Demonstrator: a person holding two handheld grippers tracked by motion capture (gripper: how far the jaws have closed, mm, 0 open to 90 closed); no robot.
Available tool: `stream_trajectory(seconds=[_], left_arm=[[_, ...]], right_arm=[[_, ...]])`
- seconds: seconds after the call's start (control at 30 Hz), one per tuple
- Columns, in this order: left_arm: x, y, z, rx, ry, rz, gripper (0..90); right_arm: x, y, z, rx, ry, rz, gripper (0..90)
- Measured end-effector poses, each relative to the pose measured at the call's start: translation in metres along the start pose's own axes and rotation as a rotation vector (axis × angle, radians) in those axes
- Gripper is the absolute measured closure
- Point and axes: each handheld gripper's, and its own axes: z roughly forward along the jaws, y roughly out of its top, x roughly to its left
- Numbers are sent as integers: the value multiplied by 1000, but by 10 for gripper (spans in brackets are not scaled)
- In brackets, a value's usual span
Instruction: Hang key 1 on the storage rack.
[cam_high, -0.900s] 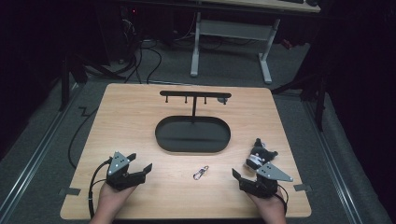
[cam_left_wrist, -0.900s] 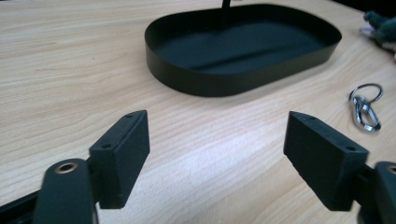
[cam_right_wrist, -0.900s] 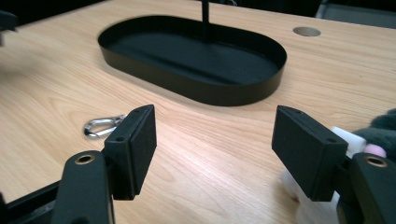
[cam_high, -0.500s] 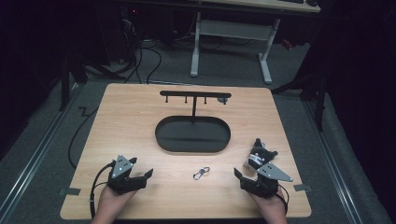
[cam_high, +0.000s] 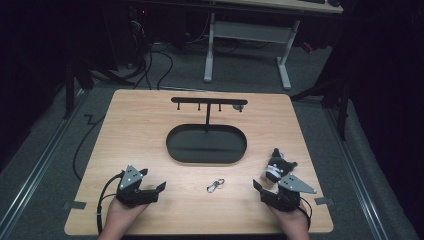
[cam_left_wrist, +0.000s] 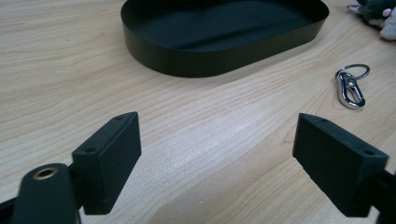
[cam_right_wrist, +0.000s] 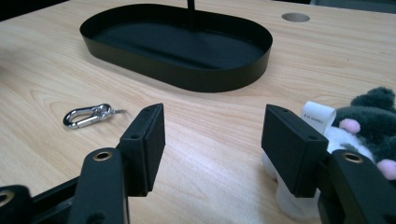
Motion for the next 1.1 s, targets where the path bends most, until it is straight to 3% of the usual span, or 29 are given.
stream_trajectory(seconds=[0.03,0.17,0.23,0.33,0.63,0.83,1.1], left_arm=[[0,-1,-1,0,-5,-6,158],[0,-9,-7,8,-5,-9,213],[1,-13,-11,24,-2,-13,239],[2,-18,-17,18,19,-11,240],[5,-23,-27,-9,64,12,239],[3,-20,-24,-29,70,25,238],[-2,-13,-14,-41,46,48,239]], right_arm=[[-1,1,2,1,0,5,468],[-4,2,11,23,-21,30,803],[-6,4,18,47,-43,49,892],[-8,7,29,75,-96,43,900],[-12,9,39,99,-147,62,900],[-19,3,36,109,-153,99,900],[-23,-4,23,105,-166,115,877]])
